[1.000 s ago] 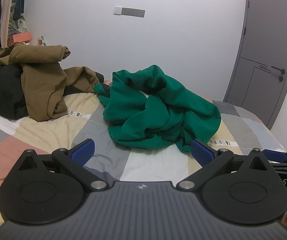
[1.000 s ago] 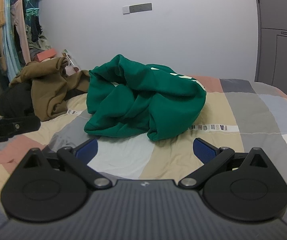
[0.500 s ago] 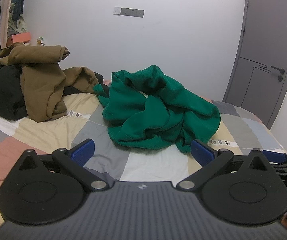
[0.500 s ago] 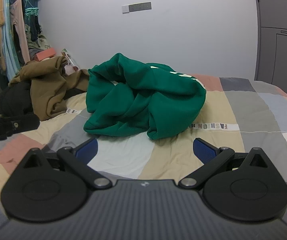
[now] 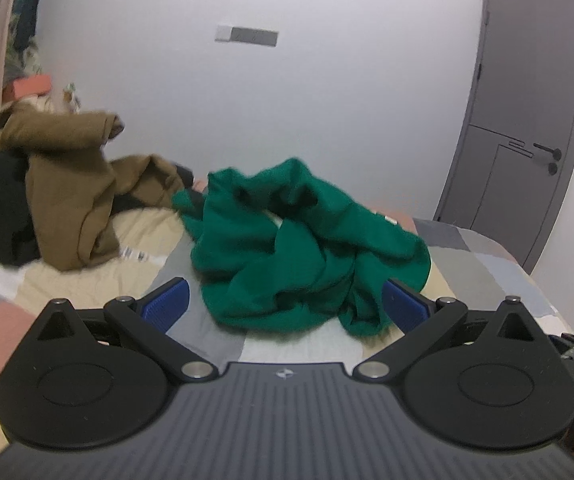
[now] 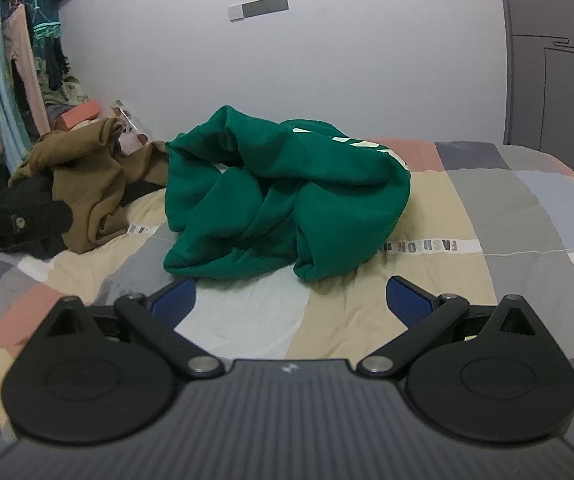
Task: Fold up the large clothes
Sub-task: 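Reach both tools into the green hoodie and close on its fabric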
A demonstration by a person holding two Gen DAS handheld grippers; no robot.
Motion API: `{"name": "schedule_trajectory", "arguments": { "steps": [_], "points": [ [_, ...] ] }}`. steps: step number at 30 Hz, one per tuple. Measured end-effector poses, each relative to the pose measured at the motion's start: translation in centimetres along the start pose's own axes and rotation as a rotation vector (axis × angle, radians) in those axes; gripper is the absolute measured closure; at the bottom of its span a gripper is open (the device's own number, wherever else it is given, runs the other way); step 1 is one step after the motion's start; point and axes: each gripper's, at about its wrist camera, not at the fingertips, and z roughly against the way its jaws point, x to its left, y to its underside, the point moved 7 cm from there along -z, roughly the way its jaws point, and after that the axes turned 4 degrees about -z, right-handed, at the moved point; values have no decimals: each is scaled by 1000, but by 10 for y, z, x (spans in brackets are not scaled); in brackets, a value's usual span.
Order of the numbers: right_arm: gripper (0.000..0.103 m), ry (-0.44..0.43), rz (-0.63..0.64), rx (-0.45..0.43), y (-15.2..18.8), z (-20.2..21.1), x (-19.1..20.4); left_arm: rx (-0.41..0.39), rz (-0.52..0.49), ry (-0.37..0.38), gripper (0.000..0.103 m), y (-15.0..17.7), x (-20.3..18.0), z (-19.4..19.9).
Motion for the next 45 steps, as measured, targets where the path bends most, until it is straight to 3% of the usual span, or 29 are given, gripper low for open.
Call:
{"name": "schedule_trajectory", "arguments": {
  "steps": [7, 14, 19, 26, 35, 38, 41, 42, 45],
  "points": [
    [0, 4, 18, -51, -44, -9, 10, -29, -10, 43, 0, -49, 4, -27],
    [0, 8, 14, -61, -77, -47, 28, -24, -8, 24, 0, -75, 30, -83],
    [0, 16, -2, -37, -79, -88, 40, 26, 52, 26, 0, -51, 64, -120],
    [0, -69, 2, 48, -43, -169, 64, 100, 180, 8, 0, 0, 122, -160],
    [2, -65, 24, 83, -7, -238, 70, 159, 235, 14, 0, 49, 147, -189],
    [20, -94, 56, 97, 4, -253, 73, 181, 236, 23, 0, 60, 148, -196],
    [50, -106, 97, 124, 13, -257, 75, 167, 240, 21, 0, 64, 148, -195],
    [67, -103, 117, 113, 13, -254, 75, 158, 239, 15, 0, 65, 148, -193],
    [88, -111, 163, 71, 9, -237, 77, 143, 250, -8, 0, 66, 151, -188]
  ]
}}
